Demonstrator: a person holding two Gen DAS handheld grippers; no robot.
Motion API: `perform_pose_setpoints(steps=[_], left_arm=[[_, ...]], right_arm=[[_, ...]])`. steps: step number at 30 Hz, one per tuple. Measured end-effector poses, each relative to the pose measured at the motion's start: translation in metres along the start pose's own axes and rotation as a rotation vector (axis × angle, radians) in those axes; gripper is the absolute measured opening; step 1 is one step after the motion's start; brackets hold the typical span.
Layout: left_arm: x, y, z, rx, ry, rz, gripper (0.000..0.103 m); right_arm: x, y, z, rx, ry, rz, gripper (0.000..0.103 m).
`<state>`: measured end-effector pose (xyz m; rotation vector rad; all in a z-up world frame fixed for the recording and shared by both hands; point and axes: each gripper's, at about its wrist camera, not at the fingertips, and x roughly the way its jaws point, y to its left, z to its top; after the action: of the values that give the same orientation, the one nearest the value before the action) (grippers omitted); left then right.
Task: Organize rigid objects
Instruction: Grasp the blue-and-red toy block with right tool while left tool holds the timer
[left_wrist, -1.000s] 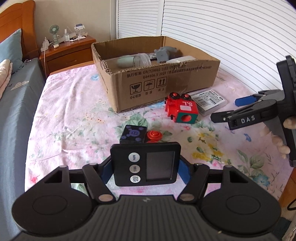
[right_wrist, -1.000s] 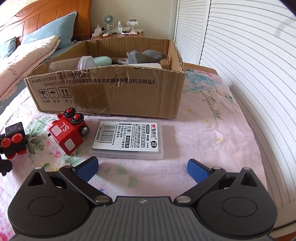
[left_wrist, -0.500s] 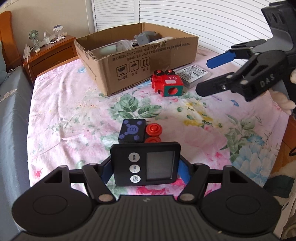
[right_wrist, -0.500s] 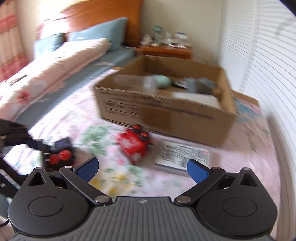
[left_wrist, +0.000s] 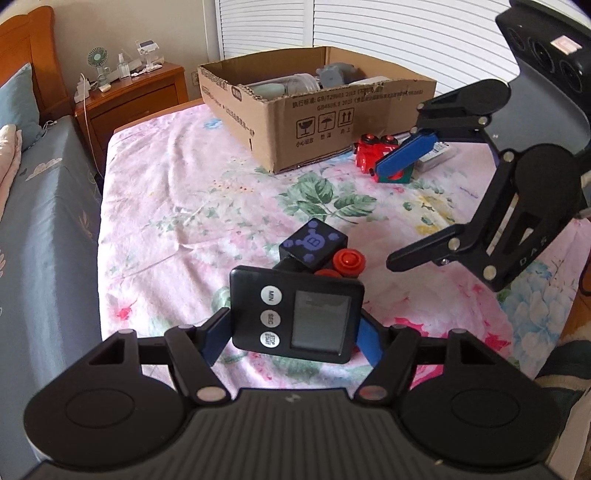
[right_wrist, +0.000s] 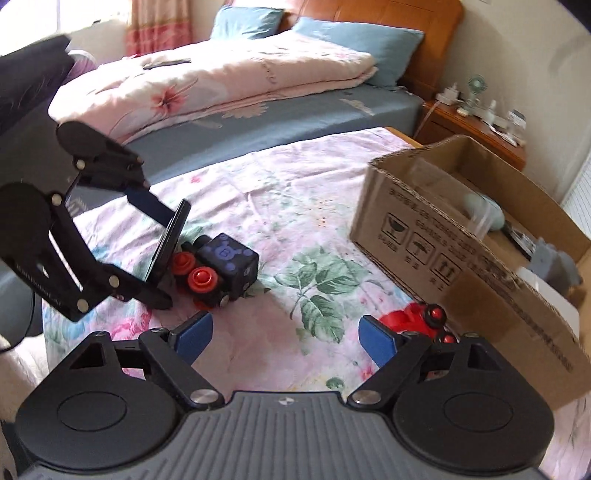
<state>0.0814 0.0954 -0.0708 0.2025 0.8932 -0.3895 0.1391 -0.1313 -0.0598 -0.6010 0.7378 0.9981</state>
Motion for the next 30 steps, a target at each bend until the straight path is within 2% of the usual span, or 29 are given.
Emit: perform_pose_setpoints(steps=[6,17,21,26,27,30], left_arm=[[0.002,0.005,0.001,0.072,0.006,-0.048,0.070],[0.005,0.008,0.005,0.147,0.028,-0.097,0.070],[0.005,0.008,0.005,0.149,0.026,-0.099,0.070],[0.005,0.008,0.005,0.113,0.021,-0.076,0.069],[0.005,0.009,0.005,0.097,0.021,-0.072,0.069],[0.004,0.009,0.004,0.062,0.022,-0.052,0.069]], right_arm=[[0.013,0.012,0.017,-0.200,0.029,0.081,0.087],[0.038,0.023,0.046,-0.454,0.052,0.230,0.083],[0.042,0.022,0.053,-0.445,0.075,0.305,0.069],[0.035,0.028,0.046,-0.376,0.069,0.236,0.063],[0.032,0.029,0.043,-0.363,0.066,0.211,0.059],[0.025,0.031,0.033,-0.295,0.067,0.152,0.058]])
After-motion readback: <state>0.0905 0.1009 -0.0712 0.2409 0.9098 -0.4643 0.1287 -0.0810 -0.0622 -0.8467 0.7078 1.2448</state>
